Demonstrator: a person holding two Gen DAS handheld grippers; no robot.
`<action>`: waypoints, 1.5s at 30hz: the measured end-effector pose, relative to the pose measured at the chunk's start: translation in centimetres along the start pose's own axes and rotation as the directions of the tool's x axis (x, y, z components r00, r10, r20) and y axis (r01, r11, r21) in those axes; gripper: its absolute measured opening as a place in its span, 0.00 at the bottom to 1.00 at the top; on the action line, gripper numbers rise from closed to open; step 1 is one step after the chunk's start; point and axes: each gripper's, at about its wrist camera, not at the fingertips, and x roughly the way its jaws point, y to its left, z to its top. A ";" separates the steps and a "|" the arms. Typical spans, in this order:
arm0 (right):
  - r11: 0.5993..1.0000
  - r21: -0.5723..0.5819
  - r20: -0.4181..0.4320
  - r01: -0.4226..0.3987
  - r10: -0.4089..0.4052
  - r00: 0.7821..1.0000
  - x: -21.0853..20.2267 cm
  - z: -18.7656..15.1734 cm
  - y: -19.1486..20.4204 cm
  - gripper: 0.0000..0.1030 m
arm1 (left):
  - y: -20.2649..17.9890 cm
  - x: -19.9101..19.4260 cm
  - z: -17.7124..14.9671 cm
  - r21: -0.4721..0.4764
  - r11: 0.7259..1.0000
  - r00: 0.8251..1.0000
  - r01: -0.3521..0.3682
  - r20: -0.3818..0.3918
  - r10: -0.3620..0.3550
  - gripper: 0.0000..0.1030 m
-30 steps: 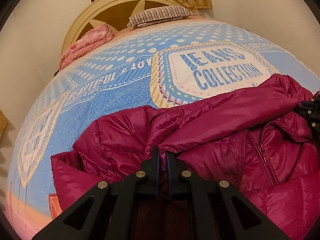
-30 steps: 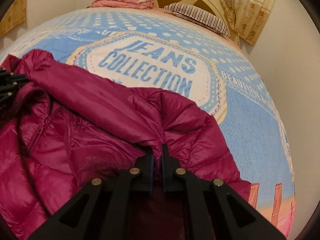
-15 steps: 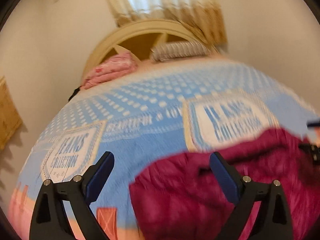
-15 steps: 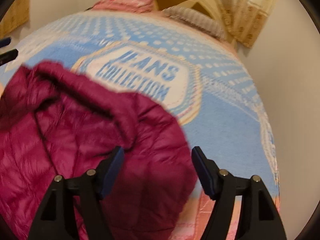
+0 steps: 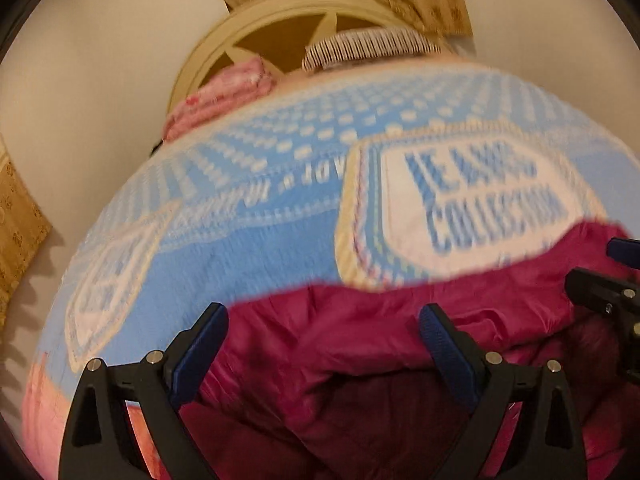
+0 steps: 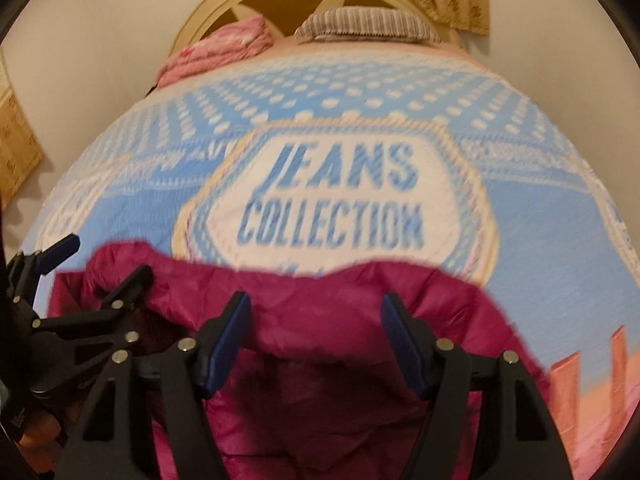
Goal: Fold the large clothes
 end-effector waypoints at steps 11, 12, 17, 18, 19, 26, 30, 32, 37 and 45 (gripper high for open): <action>0.999 -0.027 0.022 0.037 -0.036 0.999 1.6 -3.1 -0.5 0.64 | 0.2 3.1 -1.7 -0.063 0.996 0.995 0.067 -0.068 -0.071 0.96; 0.998 -0.034 0.025 0.045 -0.044 0.999 1.8 -3.2 -0.4 0.64 | 0.3 3.3 -1.8 -0.071 0.995 0.995 0.072 -0.070 -0.077 0.96; 0.997 -0.047 0.028 0.068 -0.067 0.997 2.2 -3.2 -0.1 0.64 | 0.4 3.6 -1.9 -0.082 0.994 0.995 0.073 -0.068 -0.079 0.98; 0.997 -0.045 0.030 0.066 -0.065 0.997 2.3 -3.3 -0.2 0.65 | 0.4 3.6 -1.9 -0.083 0.994 0.995 0.073 -0.069 -0.078 0.98; 0.997 -0.042 0.032 0.066 -0.065 0.997 2.4 -3.3 -0.3 0.65 | 0.4 3.7 -1.9 -0.085 0.994 0.994 0.071 -0.071 -0.078 0.99; 0.995 -0.048 0.041 0.084 -0.082 0.996 2.5 -3.5 0.0 0.65 | 0.5 3.8 -2.0 -0.091 0.993 0.994 0.074 -0.070 -0.081 0.99; 0.994 -0.053 0.044 0.092 -0.090 0.995 2.5 -3.6 0.1 0.65 | 0.6 3.8 -2.0 -0.093 0.993 0.994 0.077 -0.070 -0.084 0.99; 0.994 -0.055 0.043 0.094 -0.092 0.995 2.5 -3.6 0.1 0.65 | 0.5 3.8 -2.0 -0.094 0.992 0.994 0.078 -0.071 -0.085 0.99; 0.993 -0.061 0.041 0.102 -0.100 0.994 2.6 -3.5 0.2 0.65 | 0.5 3.9 -1.9 -0.094 0.992 0.994 0.079 -0.073 -0.086 0.99; 0.992 -0.067 0.042 0.110 -0.107 0.993 2.7 -3.5 0.3 0.66 | 0.4 4.0 -1.9 -0.087 0.994 0.994 0.071 -0.075 -0.078 0.99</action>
